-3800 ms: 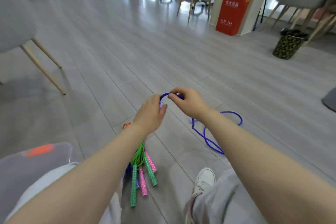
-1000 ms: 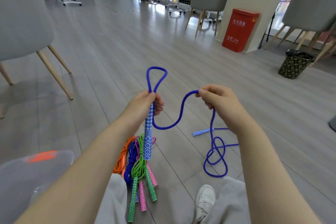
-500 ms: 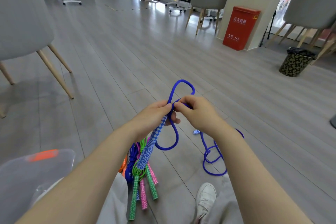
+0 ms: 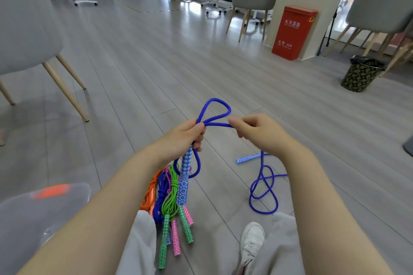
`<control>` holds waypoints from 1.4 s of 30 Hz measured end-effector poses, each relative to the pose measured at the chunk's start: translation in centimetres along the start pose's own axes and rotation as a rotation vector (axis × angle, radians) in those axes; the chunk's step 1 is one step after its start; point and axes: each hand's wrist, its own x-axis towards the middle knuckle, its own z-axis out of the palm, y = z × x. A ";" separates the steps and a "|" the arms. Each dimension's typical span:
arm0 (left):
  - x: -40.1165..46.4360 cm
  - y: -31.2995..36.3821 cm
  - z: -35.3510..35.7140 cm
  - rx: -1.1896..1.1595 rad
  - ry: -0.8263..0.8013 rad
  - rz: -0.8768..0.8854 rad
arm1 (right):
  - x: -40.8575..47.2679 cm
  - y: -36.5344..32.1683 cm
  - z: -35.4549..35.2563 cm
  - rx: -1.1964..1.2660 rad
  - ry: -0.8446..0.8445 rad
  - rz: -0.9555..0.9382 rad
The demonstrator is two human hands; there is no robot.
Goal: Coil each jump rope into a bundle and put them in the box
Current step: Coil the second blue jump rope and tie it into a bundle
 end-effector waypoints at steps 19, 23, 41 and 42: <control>1.3 0.4 -1.9 -0.651 0.252 -0.097 | -0.3 -3.0 4.1 0.323 0.146 -0.147; 0.5 0.4 -1.1 -0.501 0.061 -0.017 | -0.4 -3.3 5.8 0.043 0.088 -0.172; 0.5 1.5 -1.5 -0.771 0.127 -0.025 | 0.8 -0.7 2.5 0.082 -0.096 -0.014; 0.4 1.6 -1.9 -0.807 0.109 -0.024 | 0.7 -0.3 1.8 0.115 -0.093 0.011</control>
